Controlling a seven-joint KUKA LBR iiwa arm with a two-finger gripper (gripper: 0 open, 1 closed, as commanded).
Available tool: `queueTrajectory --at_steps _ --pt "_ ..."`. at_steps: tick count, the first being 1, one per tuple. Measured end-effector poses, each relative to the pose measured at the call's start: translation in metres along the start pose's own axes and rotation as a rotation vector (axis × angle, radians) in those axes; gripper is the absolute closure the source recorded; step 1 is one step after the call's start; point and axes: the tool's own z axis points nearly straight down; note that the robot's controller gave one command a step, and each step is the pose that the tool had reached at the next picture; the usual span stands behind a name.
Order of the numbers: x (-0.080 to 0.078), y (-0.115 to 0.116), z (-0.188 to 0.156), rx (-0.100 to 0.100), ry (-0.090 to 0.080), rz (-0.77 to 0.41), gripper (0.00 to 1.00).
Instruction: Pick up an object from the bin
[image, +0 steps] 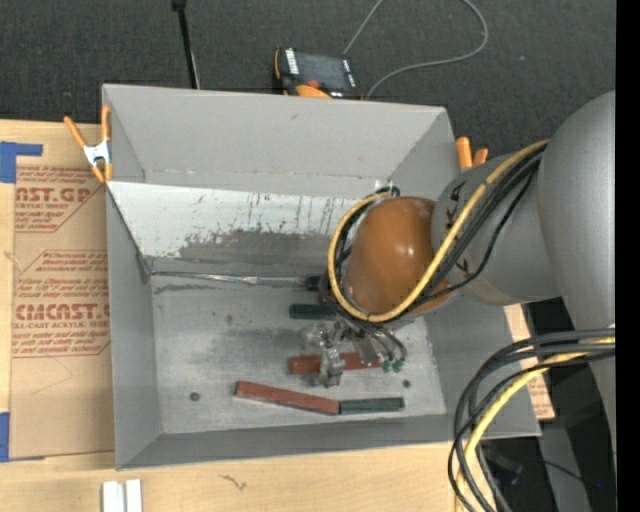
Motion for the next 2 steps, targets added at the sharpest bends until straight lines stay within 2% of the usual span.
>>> queueTrajectory --at_steps 1,2 --pt "-0.049 0.032 -0.019 -0.001 -0.004 0.146 1.00" --pt "-0.008 0.002 -0.021 0.002 0.002 0.251 1.00"
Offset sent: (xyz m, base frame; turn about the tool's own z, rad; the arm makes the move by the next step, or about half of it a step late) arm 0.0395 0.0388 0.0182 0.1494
